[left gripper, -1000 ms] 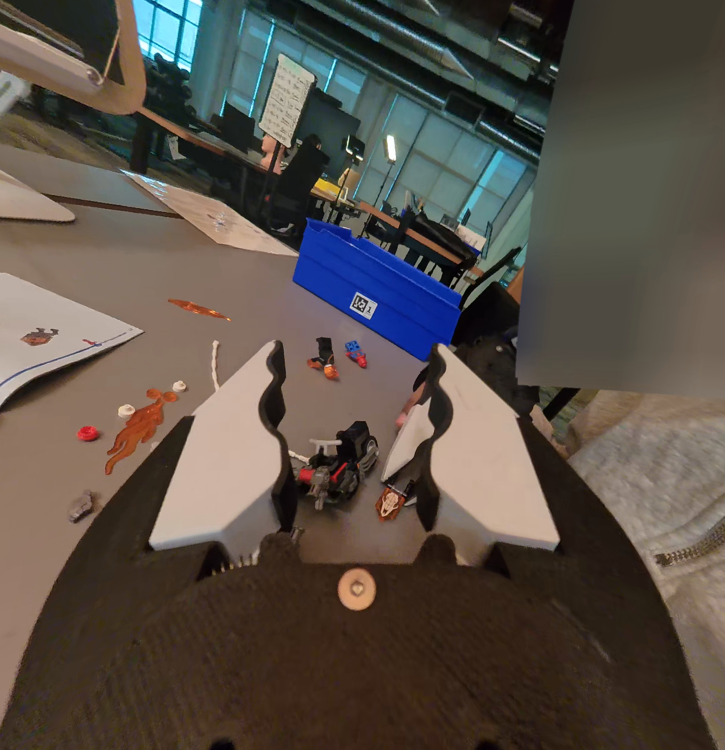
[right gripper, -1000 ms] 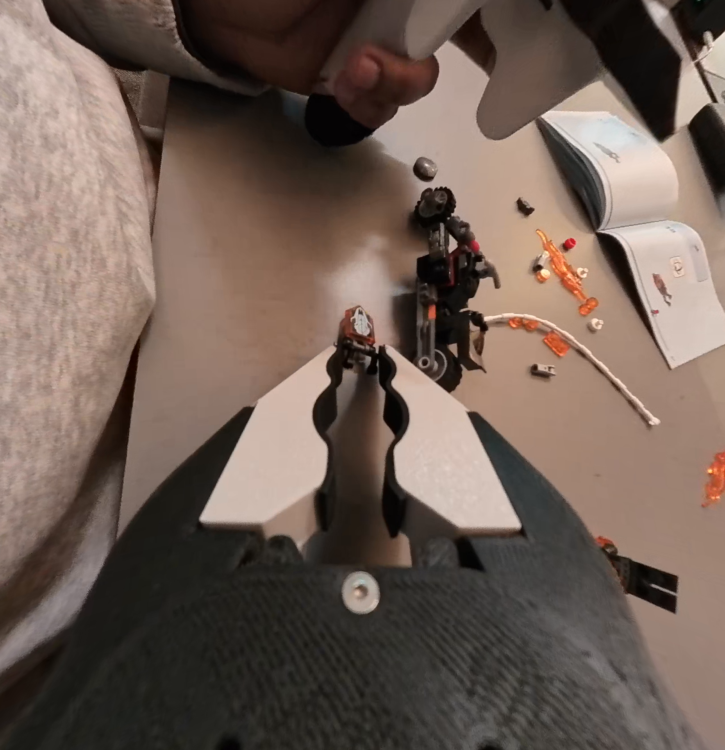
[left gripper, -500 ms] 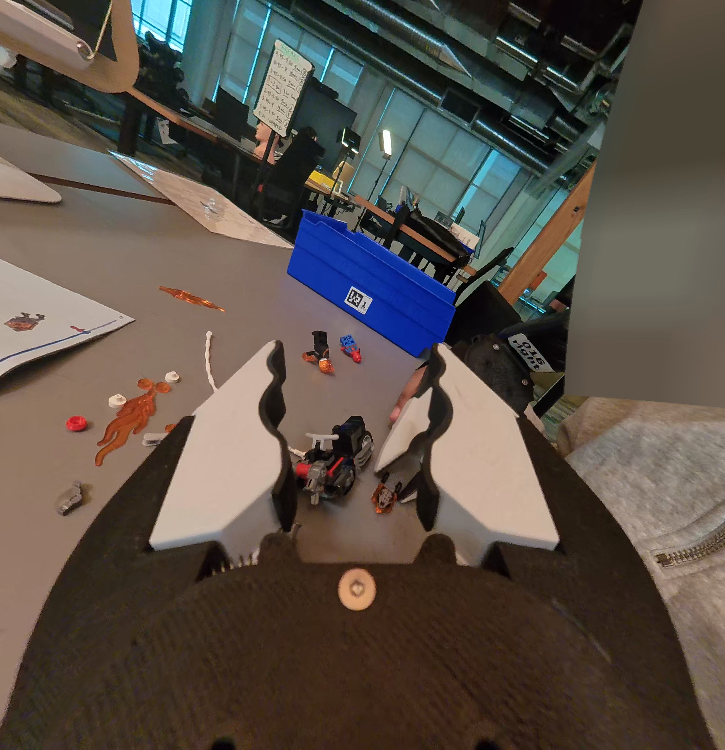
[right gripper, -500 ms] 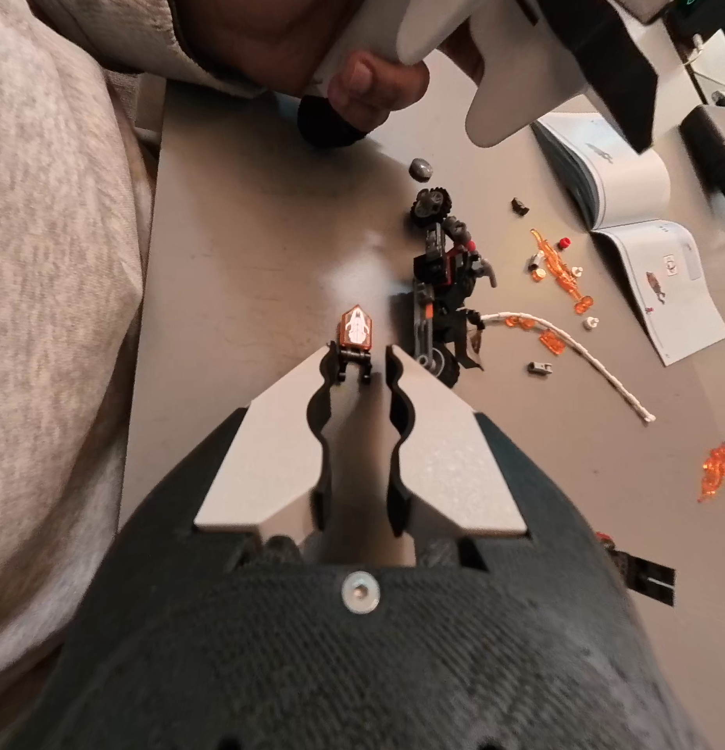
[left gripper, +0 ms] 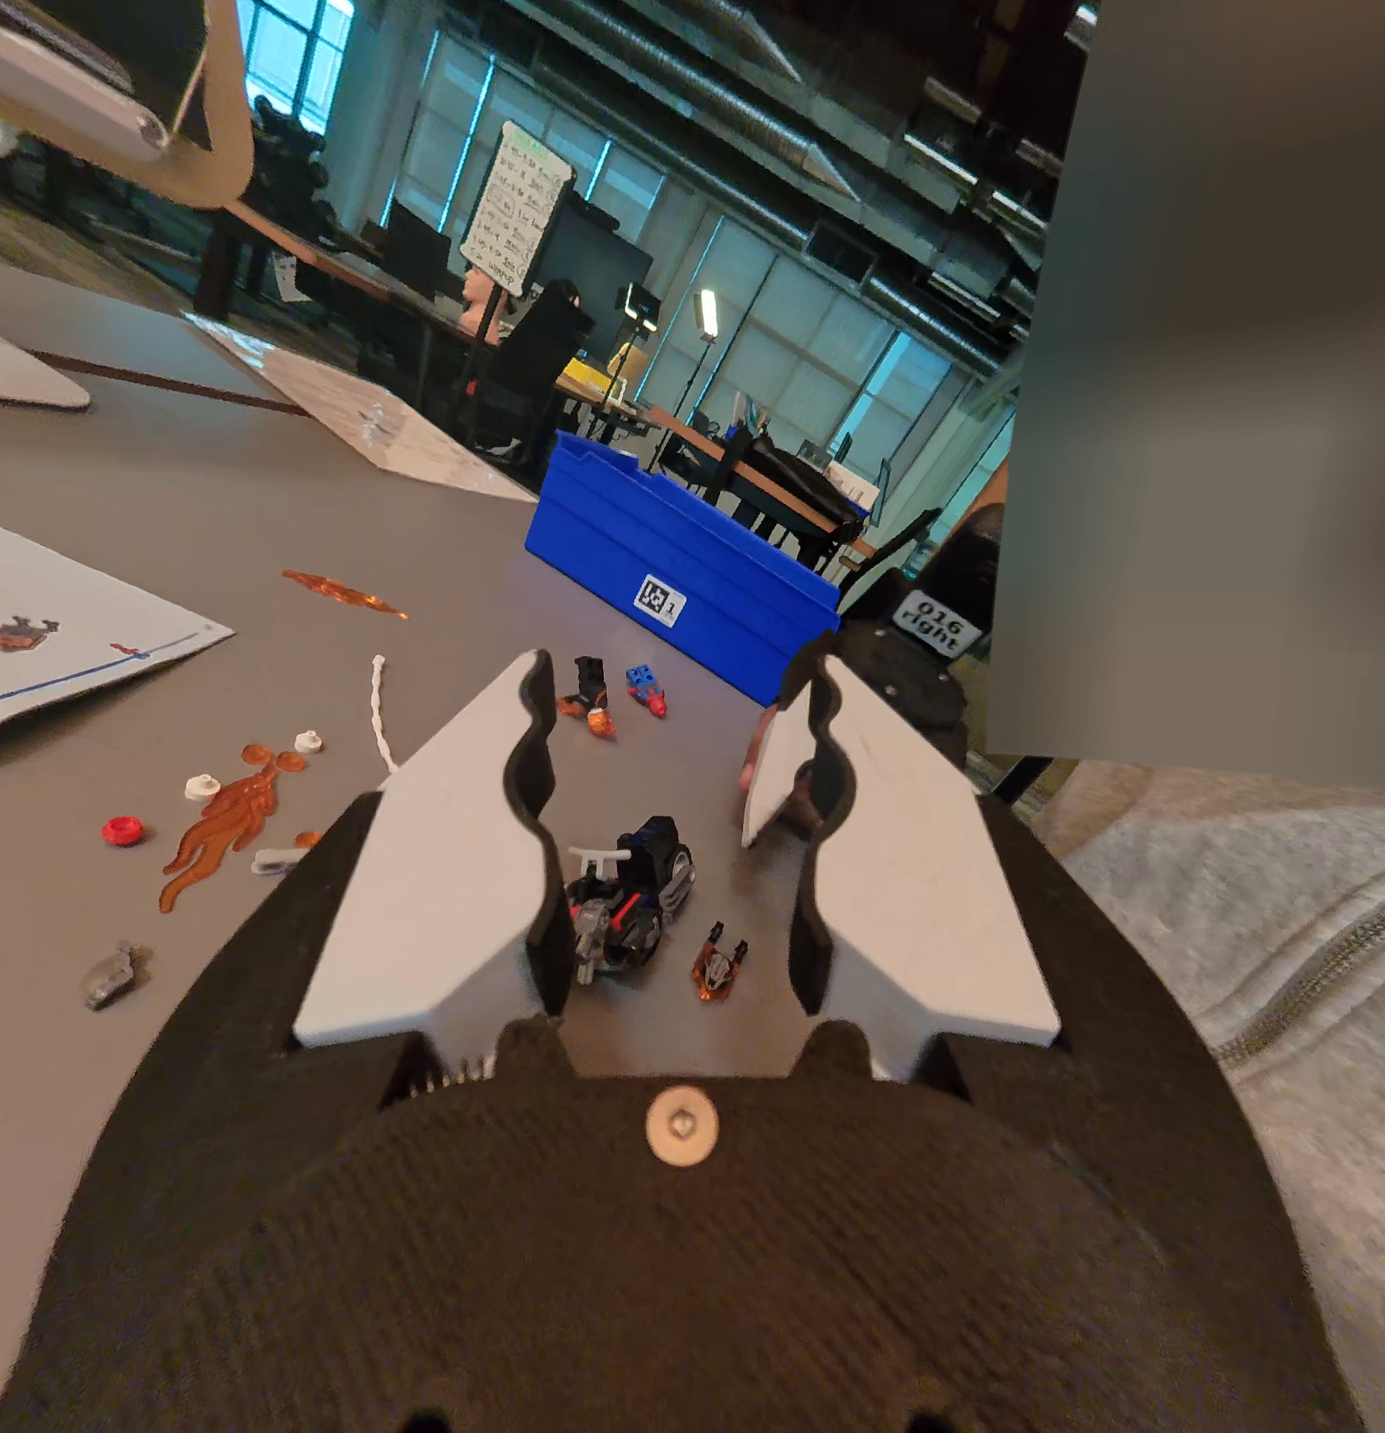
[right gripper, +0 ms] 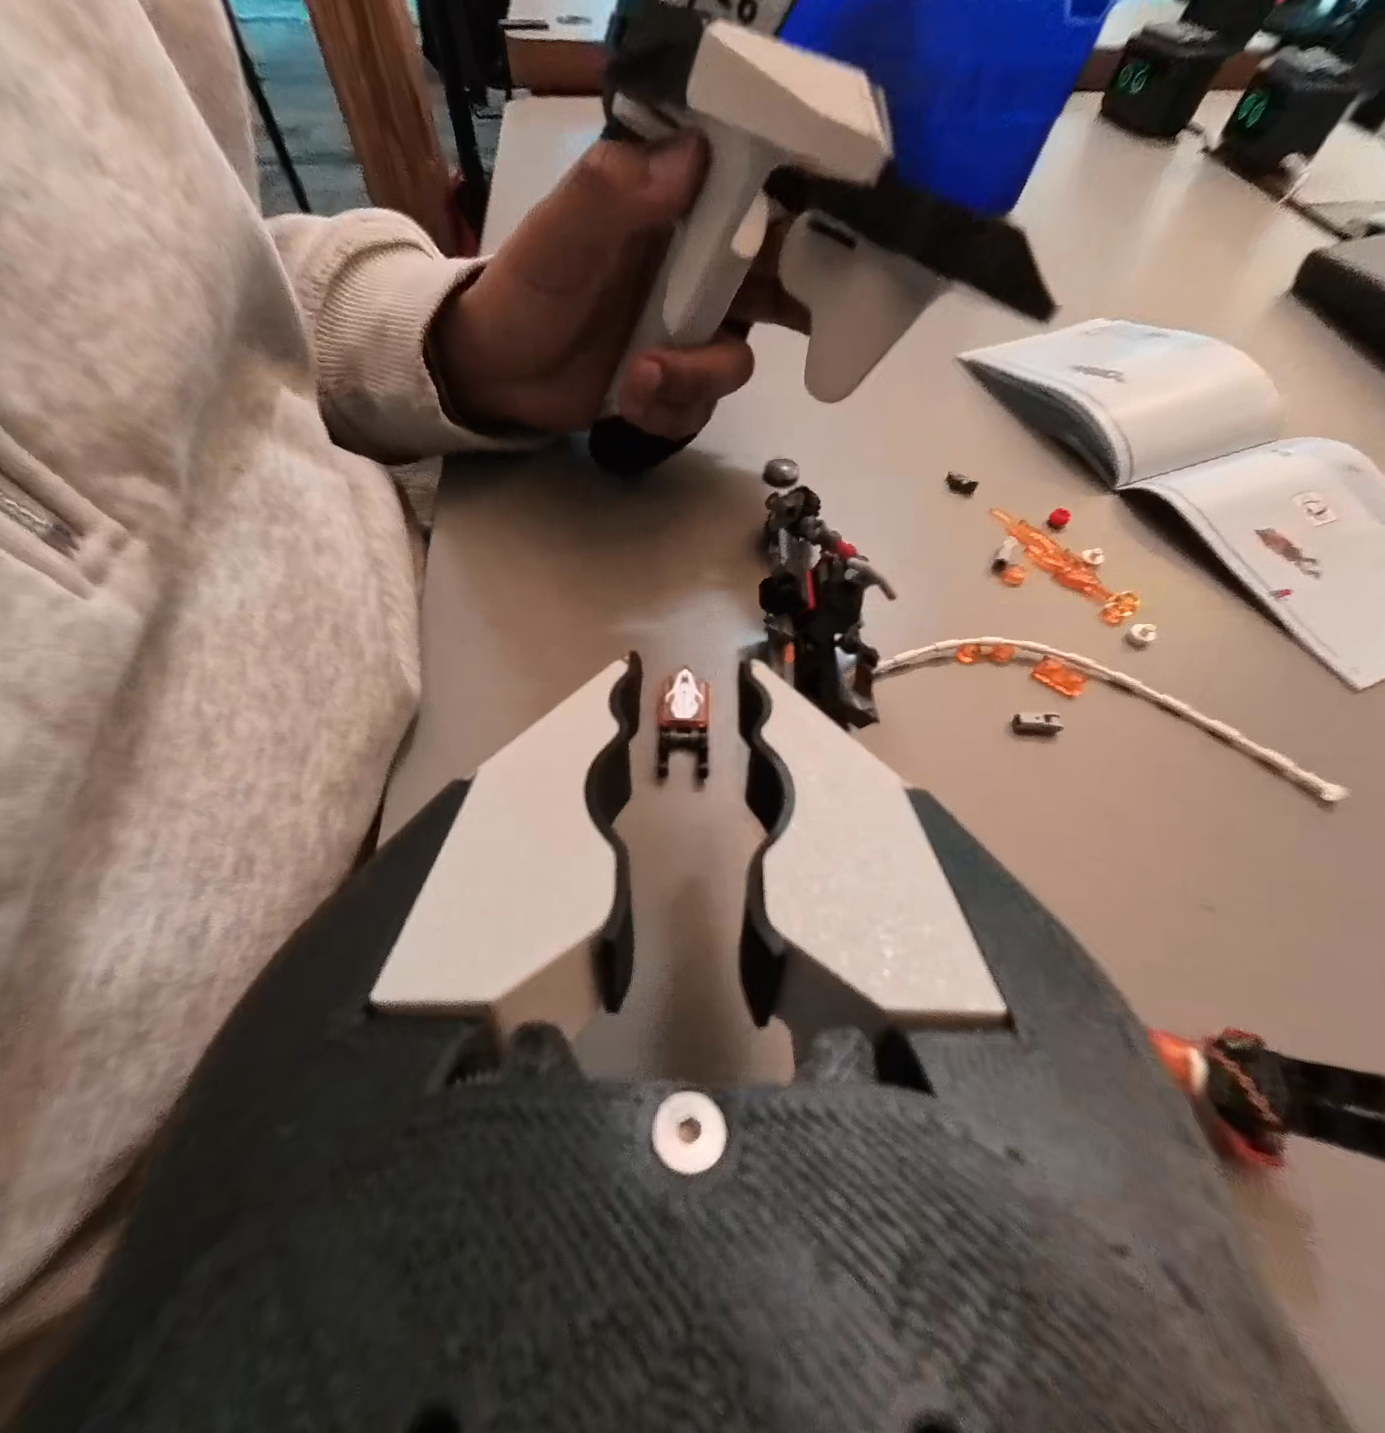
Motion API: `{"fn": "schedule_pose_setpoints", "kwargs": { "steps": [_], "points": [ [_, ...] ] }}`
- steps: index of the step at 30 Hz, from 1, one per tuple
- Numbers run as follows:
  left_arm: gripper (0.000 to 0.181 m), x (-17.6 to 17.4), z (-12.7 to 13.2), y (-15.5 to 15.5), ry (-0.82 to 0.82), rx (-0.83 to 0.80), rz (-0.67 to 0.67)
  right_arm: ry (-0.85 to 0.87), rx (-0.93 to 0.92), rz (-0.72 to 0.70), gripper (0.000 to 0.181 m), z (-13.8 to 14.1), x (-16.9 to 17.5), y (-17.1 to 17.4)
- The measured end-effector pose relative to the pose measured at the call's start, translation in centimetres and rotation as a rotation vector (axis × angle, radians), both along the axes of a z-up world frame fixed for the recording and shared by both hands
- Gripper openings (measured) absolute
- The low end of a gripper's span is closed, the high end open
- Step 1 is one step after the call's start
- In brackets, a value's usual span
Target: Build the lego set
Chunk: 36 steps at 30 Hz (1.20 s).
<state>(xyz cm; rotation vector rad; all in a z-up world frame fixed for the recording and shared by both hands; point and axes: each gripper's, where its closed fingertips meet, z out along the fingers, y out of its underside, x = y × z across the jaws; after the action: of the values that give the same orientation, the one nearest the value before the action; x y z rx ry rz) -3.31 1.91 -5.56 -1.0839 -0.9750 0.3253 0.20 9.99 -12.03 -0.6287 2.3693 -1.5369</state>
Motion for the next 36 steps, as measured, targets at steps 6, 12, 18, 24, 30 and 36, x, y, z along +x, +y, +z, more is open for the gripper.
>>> {"fn": "schedule_pose_setpoints", "kwargs": {
  "steps": [6, 12, 18, 24, 30, 36],
  "points": [
    [0.063, 0.1, 0.6, -0.6, 0.023, 0.059, 0.002, -0.044, 0.097, 0.031, 0.014, -1.0, 0.3, -0.1],
    [0.063, 0.0, 0.7, -0.6, 0.015, 0.104, -0.023, -0.067, 0.159, 0.037, 0.022, -1.7, 0.3, -0.4],
    [0.063, 0.0, 0.7, -0.5, 0.014, 0.109, -0.027, -0.034, 0.223, 0.036, 0.027, -2.9, 0.4, -0.6],
    [0.063, 0.1, 0.5, -0.3, 0.012, 0.074, -0.023, 0.05, 0.297, 0.01, 0.017, -4.6, 0.2, -0.9],
    [0.064, 0.4, 0.3, 0.6, 0.023, -0.01, -0.025, 0.094, 0.274, -0.016, 0.014, -4.7, -0.1, -1.0],
    [0.063, 0.8, 0.0, 2.2, 0.042, -0.13, -0.056, -0.04, 0.106, -0.017, 0.013, -1.4, 0.0, -0.4]
  ]
}}
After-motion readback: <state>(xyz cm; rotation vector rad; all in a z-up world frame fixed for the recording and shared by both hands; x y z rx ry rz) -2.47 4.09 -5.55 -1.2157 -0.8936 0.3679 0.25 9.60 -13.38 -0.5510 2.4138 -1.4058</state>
